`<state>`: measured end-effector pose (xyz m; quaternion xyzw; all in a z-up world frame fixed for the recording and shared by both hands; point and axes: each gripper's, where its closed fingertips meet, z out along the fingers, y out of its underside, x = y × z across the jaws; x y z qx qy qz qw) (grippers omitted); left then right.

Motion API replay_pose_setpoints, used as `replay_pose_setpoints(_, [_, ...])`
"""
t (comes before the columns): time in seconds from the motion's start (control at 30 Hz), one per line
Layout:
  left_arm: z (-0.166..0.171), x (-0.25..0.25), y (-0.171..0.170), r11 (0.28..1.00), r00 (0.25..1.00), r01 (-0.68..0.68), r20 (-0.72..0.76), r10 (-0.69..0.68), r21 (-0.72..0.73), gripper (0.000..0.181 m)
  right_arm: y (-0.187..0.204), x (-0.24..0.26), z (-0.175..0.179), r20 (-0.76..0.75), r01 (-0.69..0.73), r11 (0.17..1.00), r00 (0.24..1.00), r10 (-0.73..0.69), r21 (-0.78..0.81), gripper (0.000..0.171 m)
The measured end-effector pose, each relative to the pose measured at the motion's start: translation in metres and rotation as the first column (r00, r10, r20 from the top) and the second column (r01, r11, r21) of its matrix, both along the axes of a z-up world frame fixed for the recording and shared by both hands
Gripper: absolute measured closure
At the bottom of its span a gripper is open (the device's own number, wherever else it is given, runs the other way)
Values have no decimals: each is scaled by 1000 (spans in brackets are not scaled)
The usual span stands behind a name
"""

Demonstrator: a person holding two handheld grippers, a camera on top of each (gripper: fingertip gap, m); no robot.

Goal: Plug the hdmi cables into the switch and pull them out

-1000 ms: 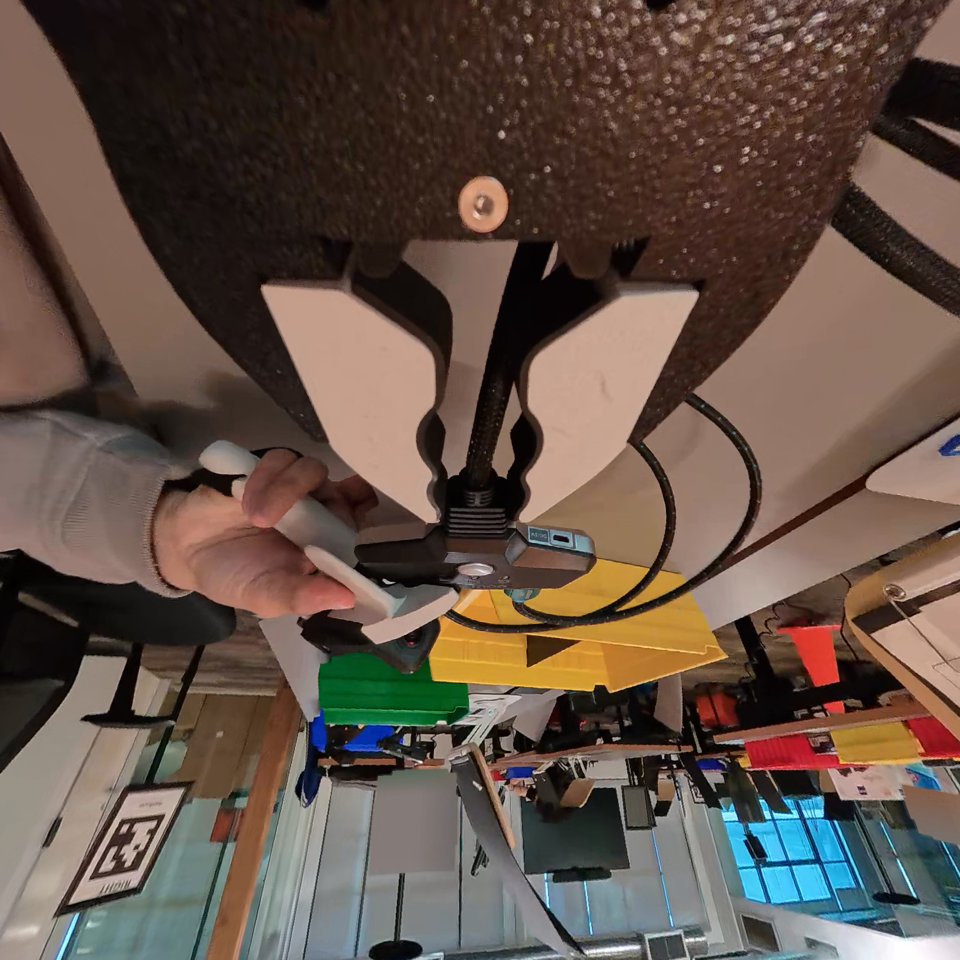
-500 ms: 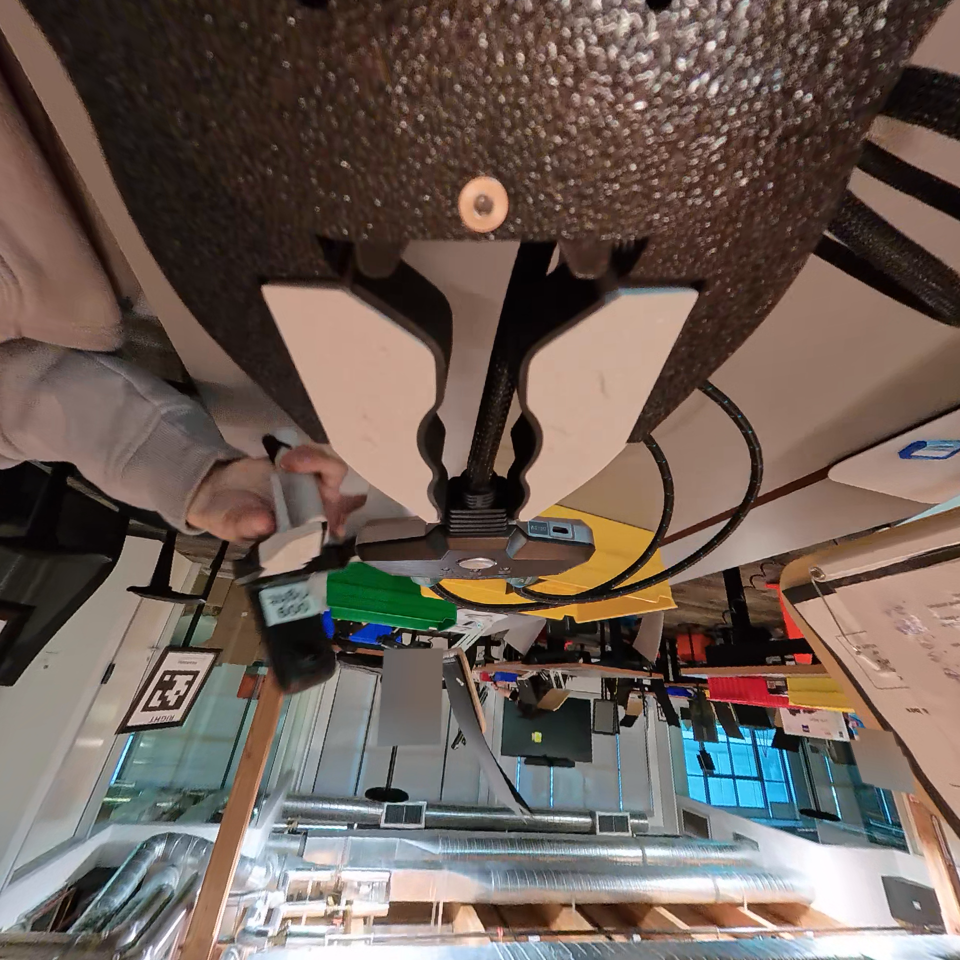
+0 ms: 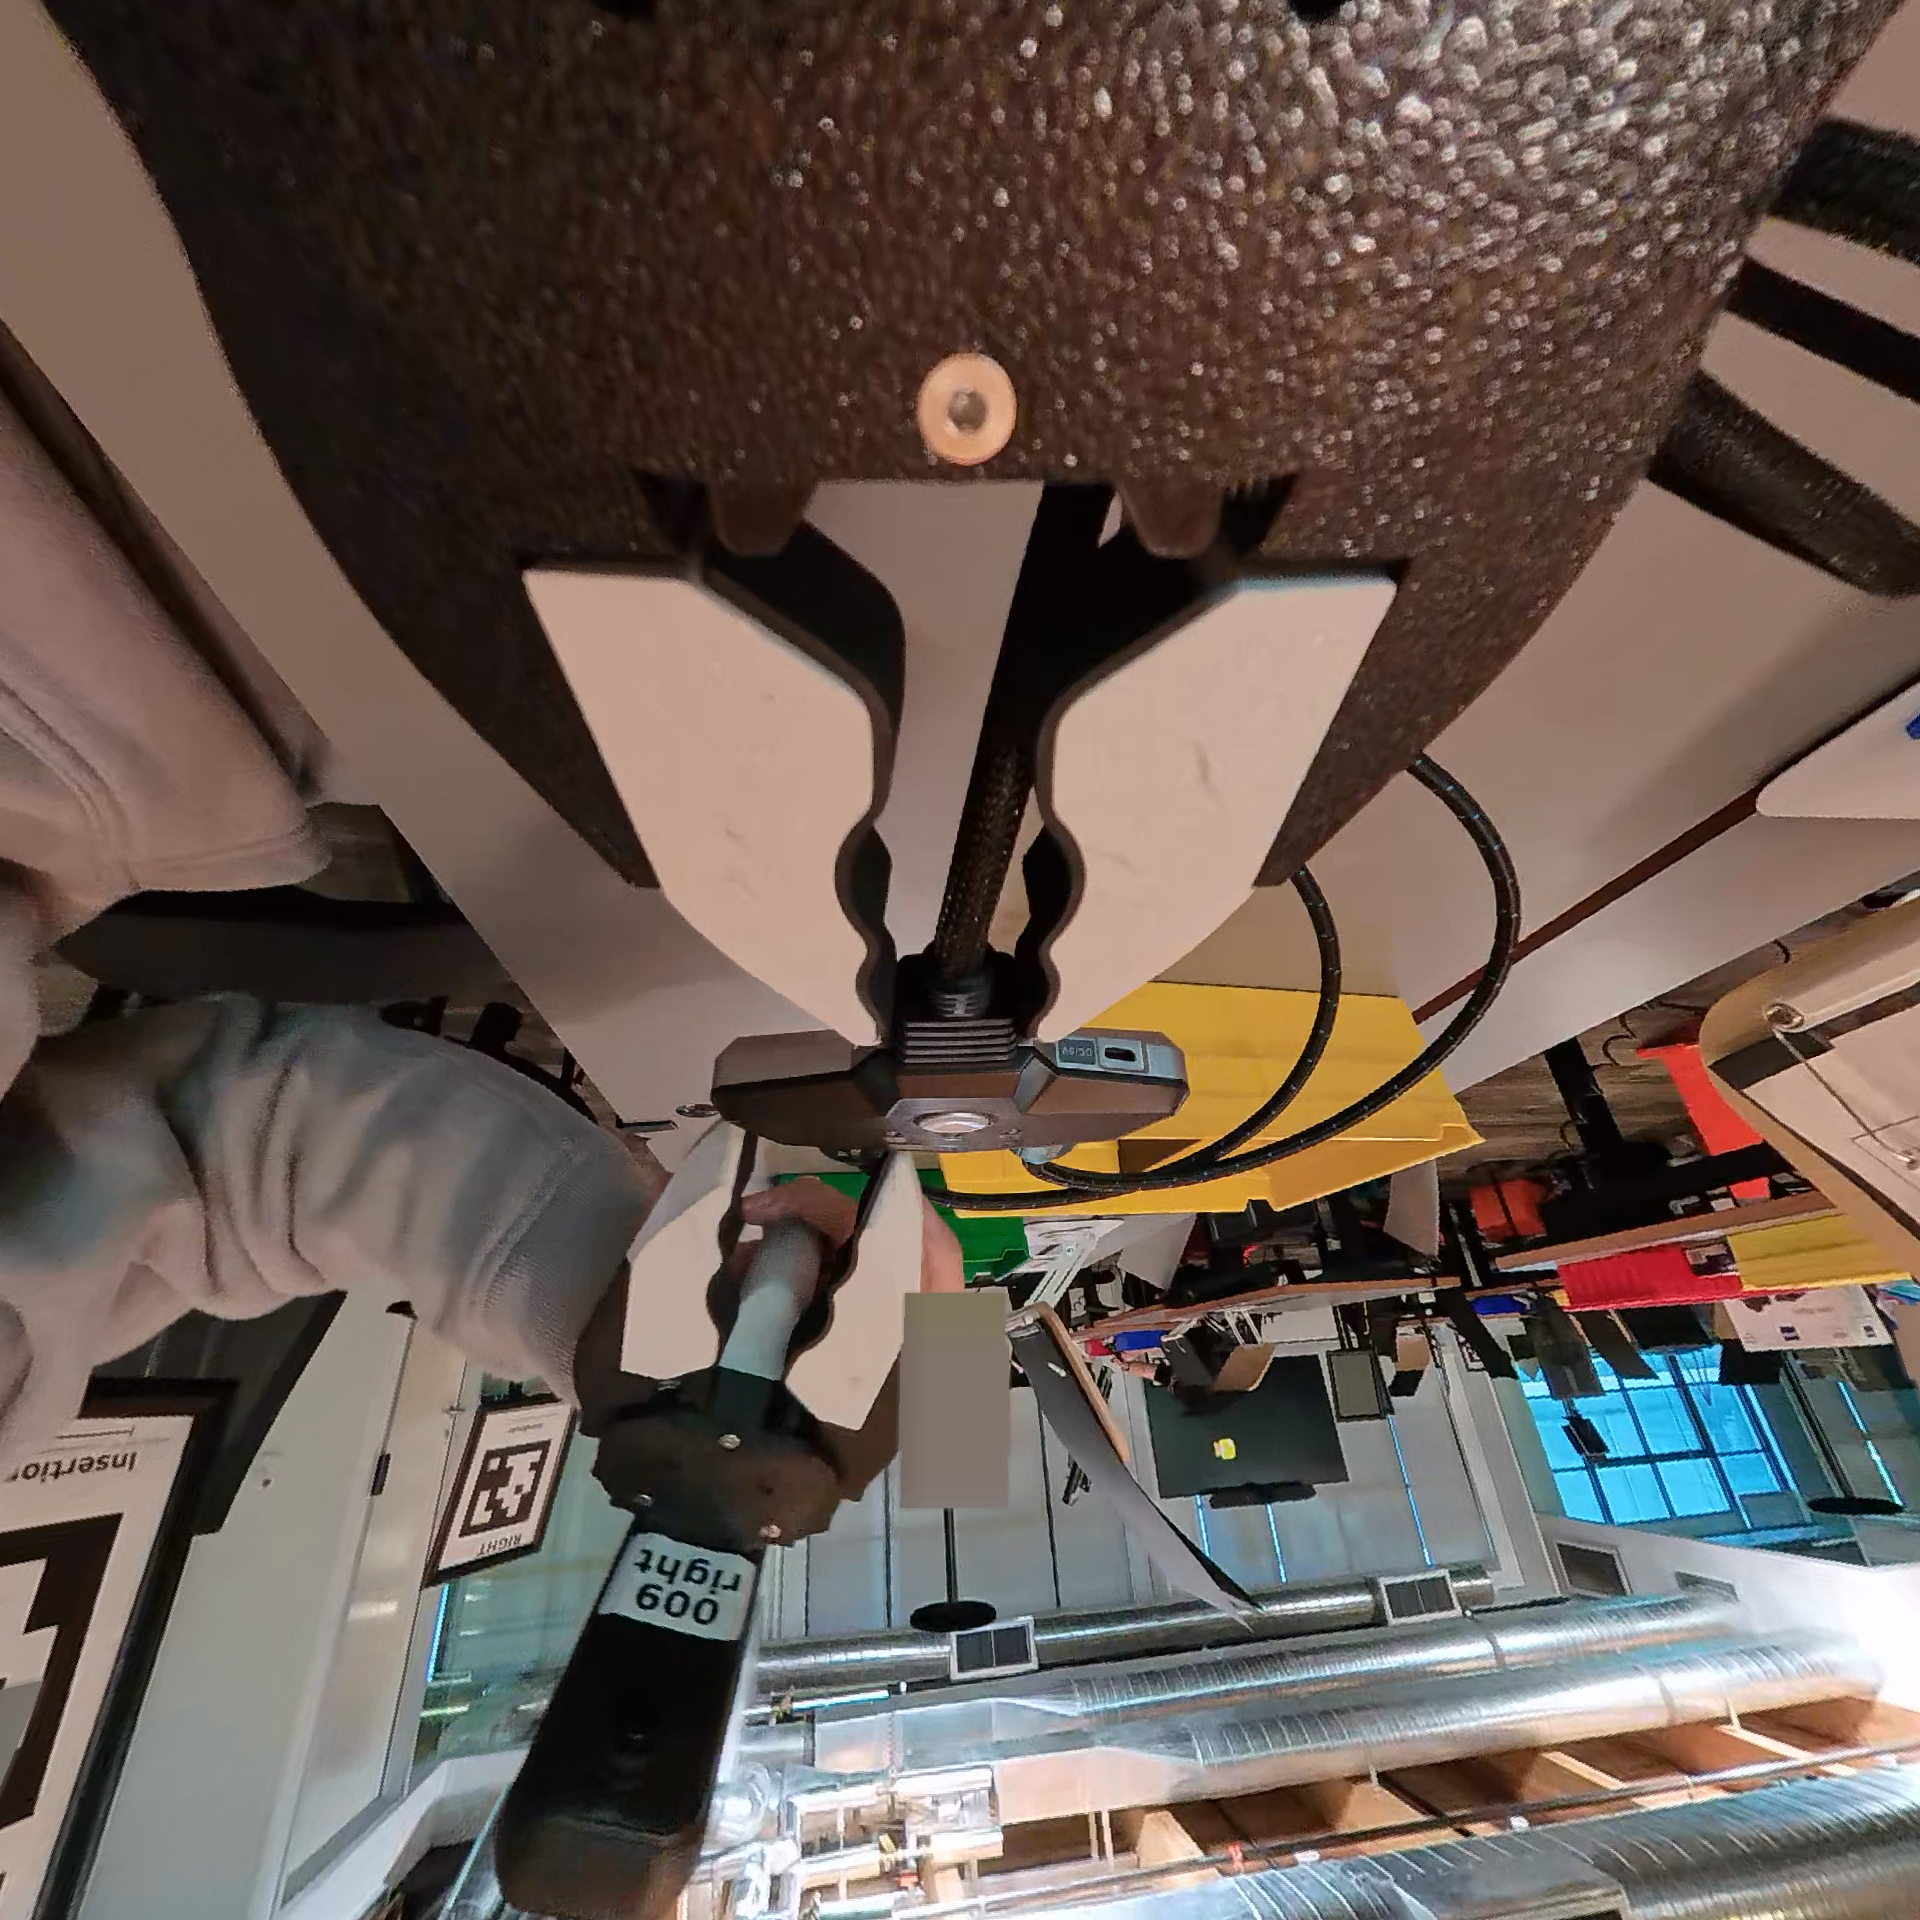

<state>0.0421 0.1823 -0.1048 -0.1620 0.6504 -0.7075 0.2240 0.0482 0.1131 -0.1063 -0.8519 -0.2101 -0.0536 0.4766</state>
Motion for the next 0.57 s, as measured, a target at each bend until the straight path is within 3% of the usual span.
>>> replay_pose_setpoints(0.2, [-3,-6,-6,999,999,42,21,-42,34,159,1,-6,-10,-70,-81,992,995,74,-98,151])
replay_pose_setpoints(0.4, [-4,-8,-8,997,998,55,36,-57,50,159,0,-10,-14,-126,-136,974,985,114,-182,151])
replay_pose_setpoints(0.57, [-6,-12,-9,993,997,58,51,-63,99,159,-2,-13,-19,-83,-168,953,985,152,-252,151])
